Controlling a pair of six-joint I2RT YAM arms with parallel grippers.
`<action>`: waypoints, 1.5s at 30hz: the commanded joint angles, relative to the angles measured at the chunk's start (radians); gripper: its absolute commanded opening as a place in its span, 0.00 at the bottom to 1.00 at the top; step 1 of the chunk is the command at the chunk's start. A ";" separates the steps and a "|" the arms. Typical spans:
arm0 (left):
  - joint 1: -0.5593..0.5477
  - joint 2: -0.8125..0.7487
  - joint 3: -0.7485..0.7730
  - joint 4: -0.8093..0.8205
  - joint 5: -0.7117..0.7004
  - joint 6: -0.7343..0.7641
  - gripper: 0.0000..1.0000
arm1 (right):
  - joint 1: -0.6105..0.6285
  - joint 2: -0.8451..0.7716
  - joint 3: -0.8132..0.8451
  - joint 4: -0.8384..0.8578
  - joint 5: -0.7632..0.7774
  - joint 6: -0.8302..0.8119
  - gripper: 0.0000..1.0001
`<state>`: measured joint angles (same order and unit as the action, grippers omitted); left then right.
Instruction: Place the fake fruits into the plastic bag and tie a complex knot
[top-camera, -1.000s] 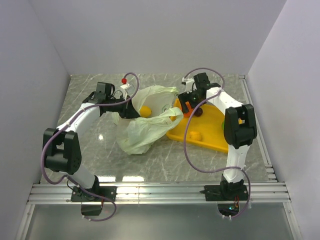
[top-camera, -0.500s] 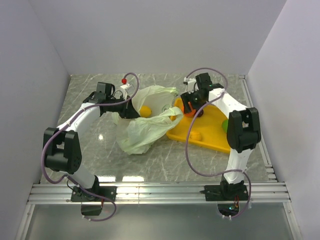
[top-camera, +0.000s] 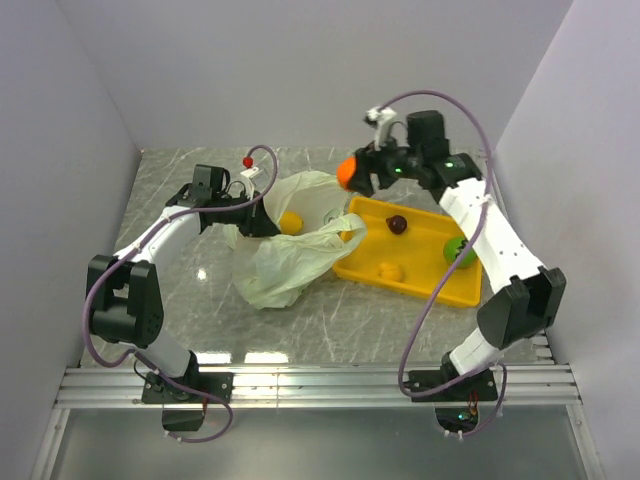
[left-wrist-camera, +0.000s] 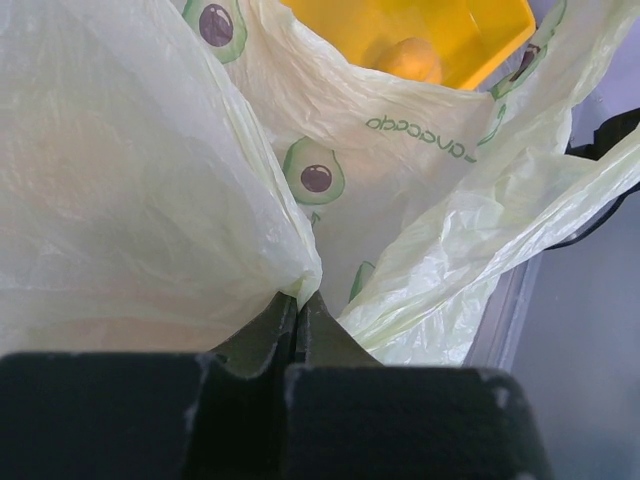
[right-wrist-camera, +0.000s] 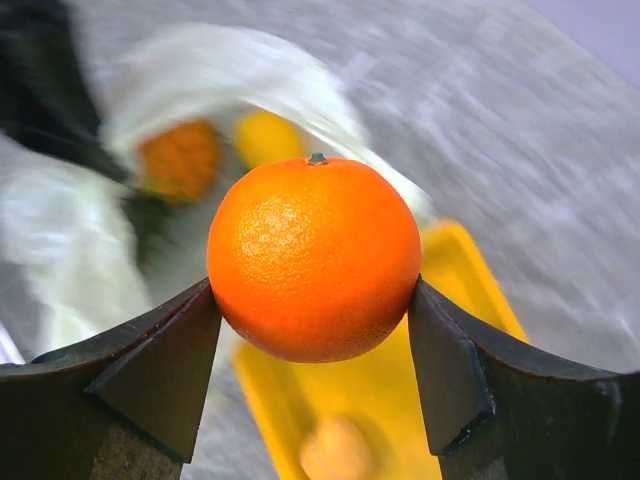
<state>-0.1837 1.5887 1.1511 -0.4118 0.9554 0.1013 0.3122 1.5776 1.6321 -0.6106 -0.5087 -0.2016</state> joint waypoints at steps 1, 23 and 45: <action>0.007 -0.033 0.001 0.039 0.037 -0.026 0.01 | 0.103 0.109 0.074 0.018 -0.042 0.007 0.47; 0.027 -0.030 0.019 0.067 0.055 -0.061 0.00 | 0.142 0.047 -0.047 0.106 0.055 0.137 0.99; 0.030 -0.004 0.039 0.048 0.033 -0.061 0.01 | -0.168 0.217 -0.265 0.066 0.395 0.019 0.88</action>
<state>-0.1566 1.5875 1.1503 -0.3717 0.9787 0.0402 0.1535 1.7851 1.3220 -0.5842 -0.1707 -0.1833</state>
